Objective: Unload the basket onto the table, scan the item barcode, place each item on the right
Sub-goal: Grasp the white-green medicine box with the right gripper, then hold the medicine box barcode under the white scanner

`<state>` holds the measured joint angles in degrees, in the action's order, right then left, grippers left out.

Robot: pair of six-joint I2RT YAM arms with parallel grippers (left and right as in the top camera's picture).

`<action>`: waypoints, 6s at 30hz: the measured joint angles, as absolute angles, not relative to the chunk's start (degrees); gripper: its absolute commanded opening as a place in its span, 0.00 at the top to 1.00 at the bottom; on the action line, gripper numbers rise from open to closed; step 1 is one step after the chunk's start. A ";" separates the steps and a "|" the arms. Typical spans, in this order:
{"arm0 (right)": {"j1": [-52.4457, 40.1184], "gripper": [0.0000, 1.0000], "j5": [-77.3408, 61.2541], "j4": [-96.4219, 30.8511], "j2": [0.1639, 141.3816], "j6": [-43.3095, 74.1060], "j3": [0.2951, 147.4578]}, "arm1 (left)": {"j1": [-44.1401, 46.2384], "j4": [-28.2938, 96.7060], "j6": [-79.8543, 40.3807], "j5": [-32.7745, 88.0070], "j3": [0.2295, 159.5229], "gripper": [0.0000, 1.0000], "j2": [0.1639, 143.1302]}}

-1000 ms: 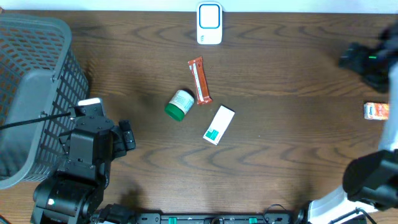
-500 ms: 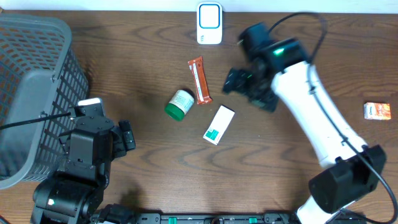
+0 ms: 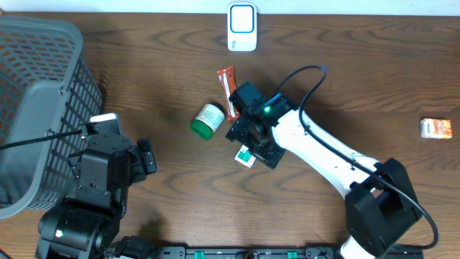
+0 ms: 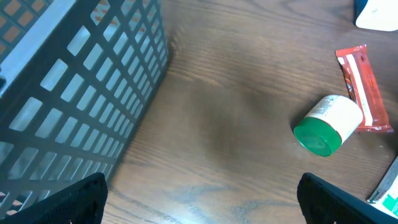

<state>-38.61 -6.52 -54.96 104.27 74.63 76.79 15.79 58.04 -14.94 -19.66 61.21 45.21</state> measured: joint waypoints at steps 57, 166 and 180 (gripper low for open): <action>-37.36 0.57 -0.27 -53.28 113.58 13.41 73.23 | 15.79 58.06 -14.92 -19.64 61.21 0.02 45.21; -19.27 0.59 3.38 -4.99 105.34 -1.28 72.90 | 15.79 58.06 -14.92 -19.62 61.21 0.02 45.21; -21.26 0.67 19.31 12.88 109.16 -16.53 75.31 | 15.79 58.08 -14.92 -19.64 61.21 0.02 45.21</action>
